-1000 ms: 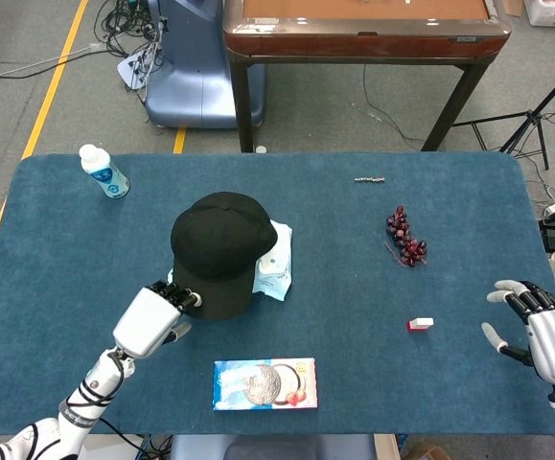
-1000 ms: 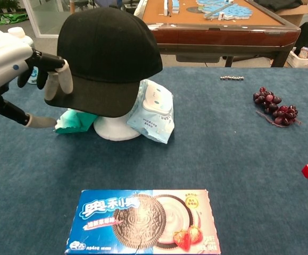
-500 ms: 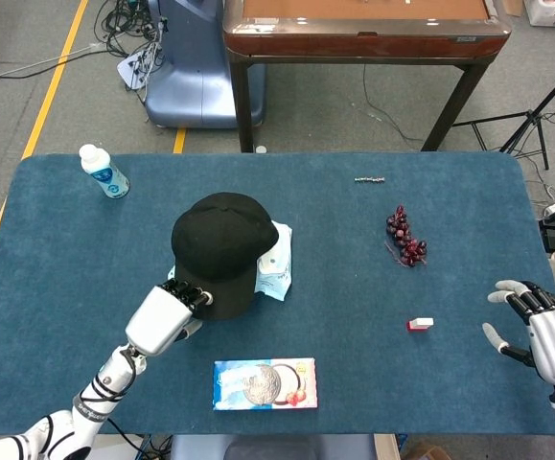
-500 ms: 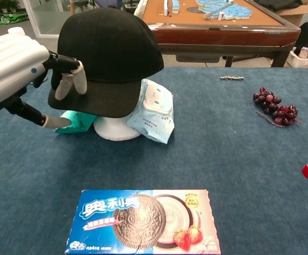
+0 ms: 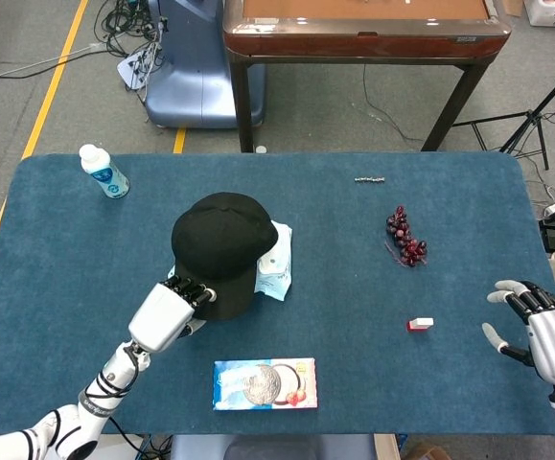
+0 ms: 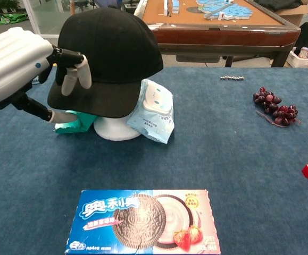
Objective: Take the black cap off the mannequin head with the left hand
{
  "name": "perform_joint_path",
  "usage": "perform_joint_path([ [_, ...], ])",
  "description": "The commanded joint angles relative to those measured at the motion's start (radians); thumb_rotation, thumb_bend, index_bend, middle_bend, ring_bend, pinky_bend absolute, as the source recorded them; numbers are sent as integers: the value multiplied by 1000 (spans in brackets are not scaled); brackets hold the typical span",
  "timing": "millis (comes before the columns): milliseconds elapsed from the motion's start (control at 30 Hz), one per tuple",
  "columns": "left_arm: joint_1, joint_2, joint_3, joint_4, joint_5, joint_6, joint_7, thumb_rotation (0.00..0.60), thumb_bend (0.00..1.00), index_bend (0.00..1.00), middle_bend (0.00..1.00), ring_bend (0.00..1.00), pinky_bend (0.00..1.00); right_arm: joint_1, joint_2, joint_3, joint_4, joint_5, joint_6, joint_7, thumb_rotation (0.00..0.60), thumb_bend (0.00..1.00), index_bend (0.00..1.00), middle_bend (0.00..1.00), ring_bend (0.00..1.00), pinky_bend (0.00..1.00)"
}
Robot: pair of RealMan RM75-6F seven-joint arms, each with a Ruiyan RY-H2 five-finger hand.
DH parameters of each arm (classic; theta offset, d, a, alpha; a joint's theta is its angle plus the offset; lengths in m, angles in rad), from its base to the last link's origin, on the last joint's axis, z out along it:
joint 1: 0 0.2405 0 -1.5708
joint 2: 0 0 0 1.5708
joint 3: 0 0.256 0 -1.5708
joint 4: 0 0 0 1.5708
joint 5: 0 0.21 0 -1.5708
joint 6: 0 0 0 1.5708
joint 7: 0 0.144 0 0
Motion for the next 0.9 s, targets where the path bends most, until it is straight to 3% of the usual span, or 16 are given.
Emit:
perform_joint_path([
  [33,-4,-13,-4,17,2,16,-17,600,1,496,646,568,642,0,1,0,-1,0,-1,0,600,268,416,325,276,411],
  [400,-14,-68,-16,108,16,96,-87,600,0,493,669,587,656,0,1,-2,-2,0,-4,-3,600,268,415,325,276,411],
  [900,-31,-92,-7,172,35,141,-121,600,0,374,681,596,661,0,2,-2,-2,1,-5,-2,600,267,415,325,276,411],
])
